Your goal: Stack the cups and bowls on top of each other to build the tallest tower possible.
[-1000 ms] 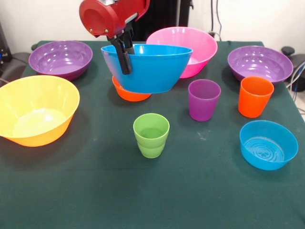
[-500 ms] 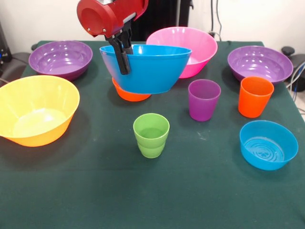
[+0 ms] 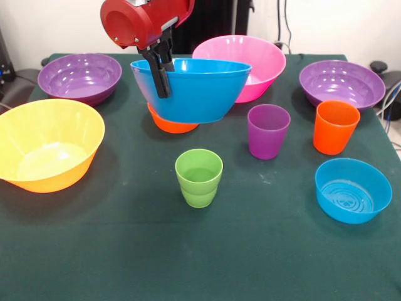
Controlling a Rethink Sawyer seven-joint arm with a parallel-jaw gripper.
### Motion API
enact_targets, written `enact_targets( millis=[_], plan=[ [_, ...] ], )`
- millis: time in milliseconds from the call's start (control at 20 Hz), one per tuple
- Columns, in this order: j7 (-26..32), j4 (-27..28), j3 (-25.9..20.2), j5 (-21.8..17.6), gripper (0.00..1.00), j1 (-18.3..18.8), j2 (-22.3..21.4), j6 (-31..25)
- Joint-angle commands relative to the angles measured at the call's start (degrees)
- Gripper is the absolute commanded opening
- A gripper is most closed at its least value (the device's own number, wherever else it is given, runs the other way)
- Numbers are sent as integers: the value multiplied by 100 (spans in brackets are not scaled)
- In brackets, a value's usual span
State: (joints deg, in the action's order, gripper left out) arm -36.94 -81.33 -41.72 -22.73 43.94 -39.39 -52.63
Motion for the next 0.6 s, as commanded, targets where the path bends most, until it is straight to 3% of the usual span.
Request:
enact_targets(
  millis=[50,600],
  plan=[
    [-70,86,346,-286,0,-107,60,-432],
    [-212,65,445,-458,0,-178,208,-151]
  ],
)
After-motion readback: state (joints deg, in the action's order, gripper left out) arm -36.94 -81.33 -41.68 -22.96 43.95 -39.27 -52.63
